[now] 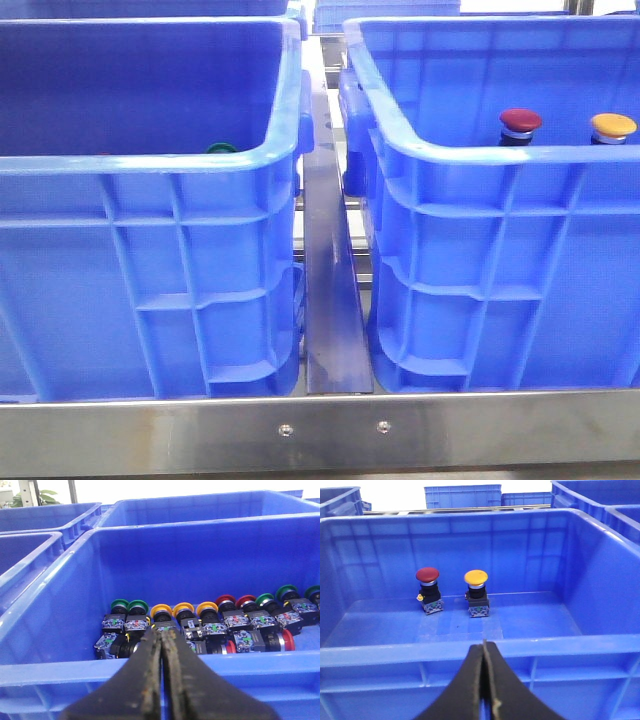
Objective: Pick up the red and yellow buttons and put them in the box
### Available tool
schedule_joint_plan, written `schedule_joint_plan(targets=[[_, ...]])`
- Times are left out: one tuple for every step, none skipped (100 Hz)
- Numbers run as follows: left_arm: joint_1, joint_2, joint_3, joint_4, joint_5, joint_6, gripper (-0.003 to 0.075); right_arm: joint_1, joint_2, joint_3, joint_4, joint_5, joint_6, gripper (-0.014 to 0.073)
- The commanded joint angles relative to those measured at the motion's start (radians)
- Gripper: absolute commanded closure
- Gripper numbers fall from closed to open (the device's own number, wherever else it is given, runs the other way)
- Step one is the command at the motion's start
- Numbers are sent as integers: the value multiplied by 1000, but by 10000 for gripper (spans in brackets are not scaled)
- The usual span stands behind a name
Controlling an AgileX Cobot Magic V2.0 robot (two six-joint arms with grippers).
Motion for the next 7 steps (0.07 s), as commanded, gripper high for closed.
schedule_joint_plan(targets=[[1,-30,19,-5,-83,-3,741,-1,-21,5,-8,-73,-3,662],[1,-30,19,-5,-83,-3,741,-1,-21,5,-8,-73,-3,662],[1,-30,19,-5,-83,-3,741,-1,-21,5,-8,-73,-3,662],[1,-30,19,-5,-83,-3,741,-1,-21,5,-8,-73,-3,662],[1,-30,19,-5,-83,-3,741,-1,-21,5,-8,-73,-3,662],[1,-30,19,-5,-83,-3,741,-1,-21,5,-8,-73,-3,662],[1,-30,19,-5,-83,-3,741,-1,-21,5,-8,-73,-3,662]])
